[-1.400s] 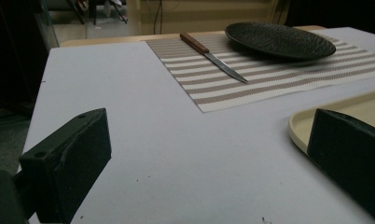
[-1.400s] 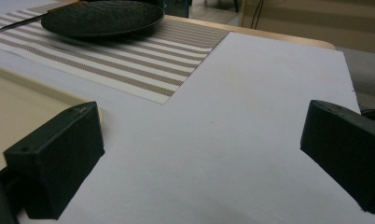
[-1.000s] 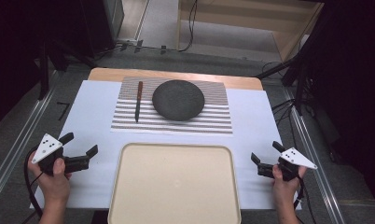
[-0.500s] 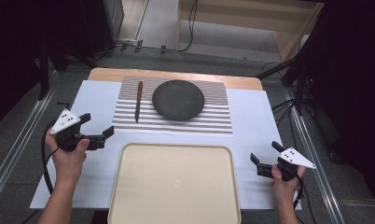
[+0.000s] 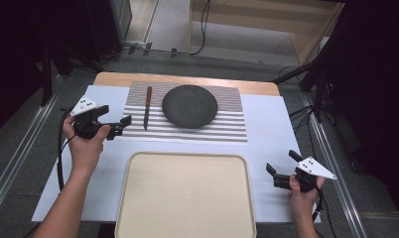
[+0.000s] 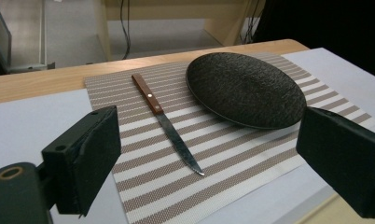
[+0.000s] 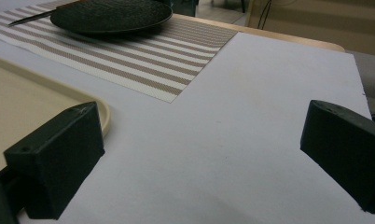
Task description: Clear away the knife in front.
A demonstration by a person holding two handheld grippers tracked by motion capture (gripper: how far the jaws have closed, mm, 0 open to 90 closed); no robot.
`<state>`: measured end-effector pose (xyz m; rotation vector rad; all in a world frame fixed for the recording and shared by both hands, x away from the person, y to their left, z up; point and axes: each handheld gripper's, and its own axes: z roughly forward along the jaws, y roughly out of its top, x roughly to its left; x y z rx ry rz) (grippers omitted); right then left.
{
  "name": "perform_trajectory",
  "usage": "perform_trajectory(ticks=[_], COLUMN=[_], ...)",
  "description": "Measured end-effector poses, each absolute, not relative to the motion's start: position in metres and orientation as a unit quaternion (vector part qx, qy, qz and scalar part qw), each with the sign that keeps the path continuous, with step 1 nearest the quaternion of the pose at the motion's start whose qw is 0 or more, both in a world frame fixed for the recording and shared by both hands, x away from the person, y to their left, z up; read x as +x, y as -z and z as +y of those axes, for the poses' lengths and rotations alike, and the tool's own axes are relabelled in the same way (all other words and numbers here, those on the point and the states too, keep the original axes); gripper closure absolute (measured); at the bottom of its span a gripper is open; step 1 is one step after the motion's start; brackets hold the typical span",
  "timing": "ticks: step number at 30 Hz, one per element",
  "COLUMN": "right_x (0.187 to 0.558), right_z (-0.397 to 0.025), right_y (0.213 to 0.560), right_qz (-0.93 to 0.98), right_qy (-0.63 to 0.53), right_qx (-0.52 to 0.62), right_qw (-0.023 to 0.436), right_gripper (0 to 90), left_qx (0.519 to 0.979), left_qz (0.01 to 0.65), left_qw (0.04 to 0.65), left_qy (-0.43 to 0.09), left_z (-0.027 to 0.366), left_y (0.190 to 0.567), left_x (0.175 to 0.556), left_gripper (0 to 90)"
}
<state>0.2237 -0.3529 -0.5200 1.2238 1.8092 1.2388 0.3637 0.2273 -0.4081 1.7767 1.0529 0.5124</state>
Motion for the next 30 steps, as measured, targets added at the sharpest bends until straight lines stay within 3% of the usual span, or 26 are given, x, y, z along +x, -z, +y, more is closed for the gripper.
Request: perform_trajectory(ticks=[30], right_x=[0.226], right_z=[-0.350], right_y=[0.521], right_qz=[0.693], right_qy=[-0.459], right_qx=[0.463], right_qw=[0.309], right_gripper=[0.0], left_qx=[0.750], left_qz=[0.489], left_qw=[0.408], left_qy=[-0.177], left_z=[0.187], left_y=[0.419], left_x=[0.459], left_gripper=[28.6])
